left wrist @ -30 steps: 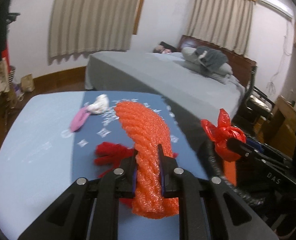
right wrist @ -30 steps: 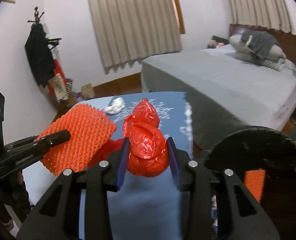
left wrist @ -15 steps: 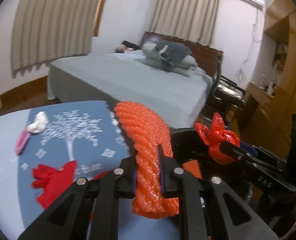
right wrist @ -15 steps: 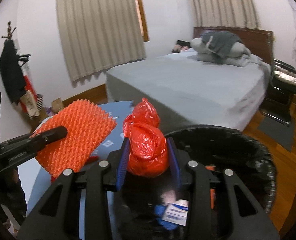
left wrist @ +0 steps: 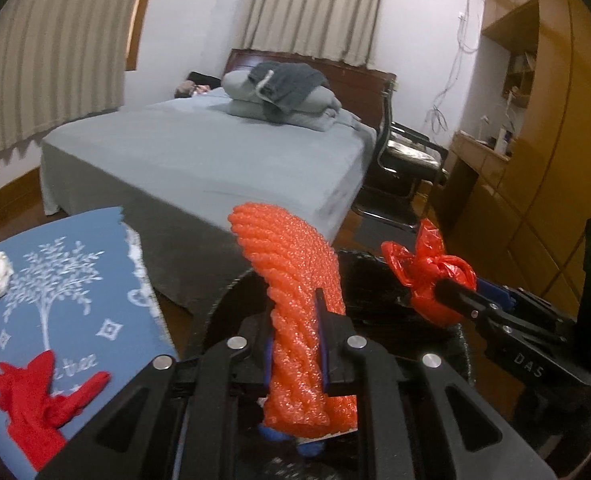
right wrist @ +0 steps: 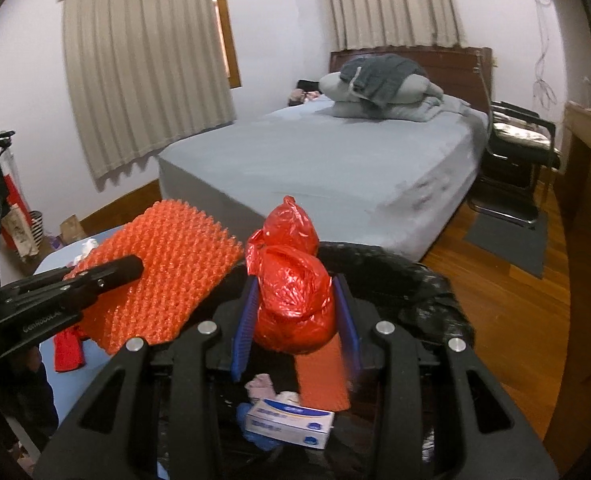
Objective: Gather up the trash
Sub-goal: 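Move both items over the bin and open both grippers to drop them, then grasp the pink mask with the left gripper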
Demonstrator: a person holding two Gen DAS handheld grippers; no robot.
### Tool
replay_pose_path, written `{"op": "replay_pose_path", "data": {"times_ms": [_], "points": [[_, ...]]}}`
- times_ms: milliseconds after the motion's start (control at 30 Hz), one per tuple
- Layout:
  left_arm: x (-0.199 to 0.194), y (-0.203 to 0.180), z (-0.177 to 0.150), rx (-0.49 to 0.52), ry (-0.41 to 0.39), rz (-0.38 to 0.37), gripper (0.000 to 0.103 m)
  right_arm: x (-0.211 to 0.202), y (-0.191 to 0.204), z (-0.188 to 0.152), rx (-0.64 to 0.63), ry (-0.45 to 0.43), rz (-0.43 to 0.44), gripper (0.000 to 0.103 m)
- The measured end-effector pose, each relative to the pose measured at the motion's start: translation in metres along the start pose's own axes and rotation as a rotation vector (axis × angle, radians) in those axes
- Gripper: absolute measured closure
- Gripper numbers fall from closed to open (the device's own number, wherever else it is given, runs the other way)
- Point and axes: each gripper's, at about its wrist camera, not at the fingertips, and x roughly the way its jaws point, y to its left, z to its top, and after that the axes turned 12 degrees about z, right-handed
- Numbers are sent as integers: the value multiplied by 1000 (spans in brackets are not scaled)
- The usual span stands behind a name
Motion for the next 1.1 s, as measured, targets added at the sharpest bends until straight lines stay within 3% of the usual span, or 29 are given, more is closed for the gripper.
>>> {"op": "replay_pose_path", "data": {"times_ms": [67,167,333,467,733,1100], "points": [[5,-6,1,2,13,-24,83,0,-9,1,11,2,-23,63],[10,-9,2,-9,23,-53,51,-2,-19,-1,27,4,-51,51],[4,-2,2,-16,7,-21,38,-6,-28,-2,36,-17,-91,24],[-8,14,2,-51,-22,46,20,-6,-25,-1,36,-35,-92,11],[-38,72,-2,-117,-65,196,12,6,7,8,15,-31,-41,7],[-70,191,-22,-237,-83,454,11,70,95,28,-63,18,112,7]]}}
